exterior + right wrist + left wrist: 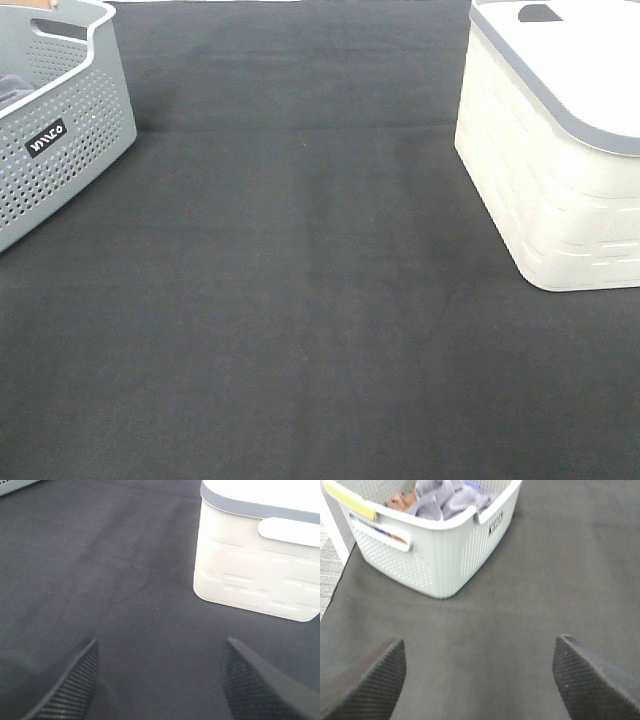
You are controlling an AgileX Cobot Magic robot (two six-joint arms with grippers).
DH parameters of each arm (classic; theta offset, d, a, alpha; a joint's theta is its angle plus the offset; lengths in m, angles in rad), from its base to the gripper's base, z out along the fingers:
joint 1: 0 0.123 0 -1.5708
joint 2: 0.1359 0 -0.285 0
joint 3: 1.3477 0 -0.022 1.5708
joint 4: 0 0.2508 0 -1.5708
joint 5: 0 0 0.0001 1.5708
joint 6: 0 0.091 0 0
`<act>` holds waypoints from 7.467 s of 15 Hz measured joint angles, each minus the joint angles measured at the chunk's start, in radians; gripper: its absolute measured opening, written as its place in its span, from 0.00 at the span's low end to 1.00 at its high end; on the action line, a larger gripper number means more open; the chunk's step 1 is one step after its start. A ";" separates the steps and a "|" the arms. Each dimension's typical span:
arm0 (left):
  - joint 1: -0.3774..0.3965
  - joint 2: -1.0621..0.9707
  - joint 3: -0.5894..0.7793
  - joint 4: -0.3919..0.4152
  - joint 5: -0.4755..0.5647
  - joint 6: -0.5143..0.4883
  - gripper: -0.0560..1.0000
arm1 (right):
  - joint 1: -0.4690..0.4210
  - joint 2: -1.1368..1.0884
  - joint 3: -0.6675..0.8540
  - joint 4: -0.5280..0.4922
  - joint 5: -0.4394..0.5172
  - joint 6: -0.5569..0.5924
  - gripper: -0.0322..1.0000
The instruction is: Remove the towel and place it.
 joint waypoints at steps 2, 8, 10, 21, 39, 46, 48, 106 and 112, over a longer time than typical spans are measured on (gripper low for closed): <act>0.000 0.109 -0.059 0.011 -0.056 -0.044 0.76 | 0.000 0.000 0.000 0.000 0.000 0.000 0.69; 0.000 0.468 -0.226 0.168 -0.194 -0.368 0.75 | 0.000 0.000 0.000 0.000 0.000 0.000 0.69; 0.000 0.607 -0.304 0.169 -0.248 -0.469 0.75 | 0.000 0.000 0.000 0.000 0.000 0.000 0.69; 0.000 1.174 -0.659 0.407 -0.325 -1.012 0.75 | 0.000 0.000 0.000 0.000 0.000 0.000 0.69; 0.083 1.653 -0.808 0.464 -0.344 -1.392 0.72 | 0.000 0.000 0.003 -0.027 0.000 0.056 0.69; 0.093 1.710 -0.809 0.450 -0.402 -1.435 0.70 | 0.000 0.000 0.003 -0.029 0.000 0.059 0.69; 0.093 1.710 -0.809 0.450 -0.403 -1.440 0.68 | 0.000 0.000 0.003 -0.029 0.000 0.060 0.69; -0.663 1.445 -1.429 0.815 -0.122 -0.442 0.05 | 0.000 0.000 0.003 -0.051 0.000 0.103 0.69; -0.669 1.486 -1.316 0.715 0.063 -0.430 0.05 | 0.000 0.073 0.000 0.085 -0.014 0.013 0.69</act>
